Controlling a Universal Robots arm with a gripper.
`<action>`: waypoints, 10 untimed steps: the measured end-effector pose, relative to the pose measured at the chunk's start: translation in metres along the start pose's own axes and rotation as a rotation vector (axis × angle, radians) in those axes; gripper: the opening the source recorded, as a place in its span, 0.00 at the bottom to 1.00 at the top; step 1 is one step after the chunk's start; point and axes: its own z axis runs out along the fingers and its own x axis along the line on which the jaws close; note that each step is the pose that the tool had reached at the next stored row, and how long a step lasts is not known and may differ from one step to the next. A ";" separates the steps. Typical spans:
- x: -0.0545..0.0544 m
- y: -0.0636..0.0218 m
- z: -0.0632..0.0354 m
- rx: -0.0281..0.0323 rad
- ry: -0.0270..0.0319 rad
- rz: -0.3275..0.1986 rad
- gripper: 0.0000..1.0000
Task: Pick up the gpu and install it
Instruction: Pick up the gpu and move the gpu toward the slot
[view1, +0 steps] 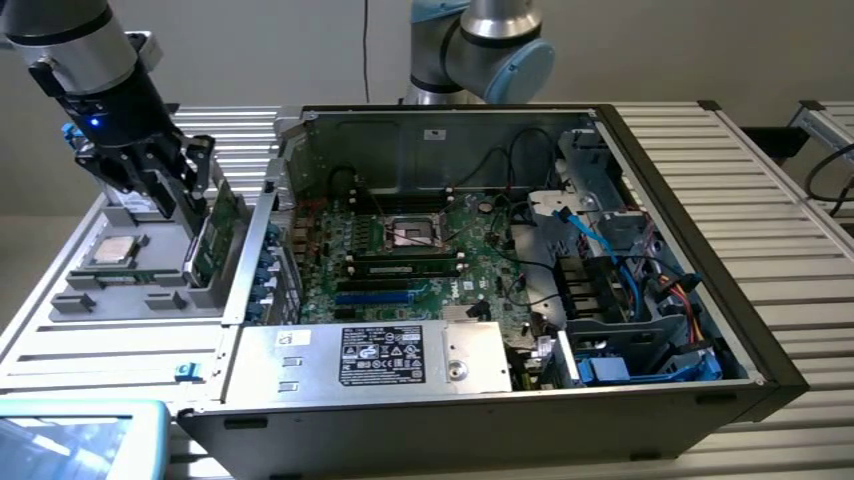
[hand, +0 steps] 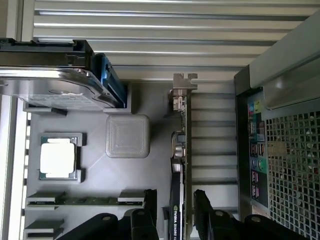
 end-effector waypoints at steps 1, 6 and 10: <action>0.000 0.0000 0.0001 -0.0002 -0.0001 0.000 0.44; 0.000 -0.0013 0.0071 -0.0031 -0.0098 -0.001 0.44; 0.001 -0.0027 0.0140 -0.0090 -0.0106 0.000 0.44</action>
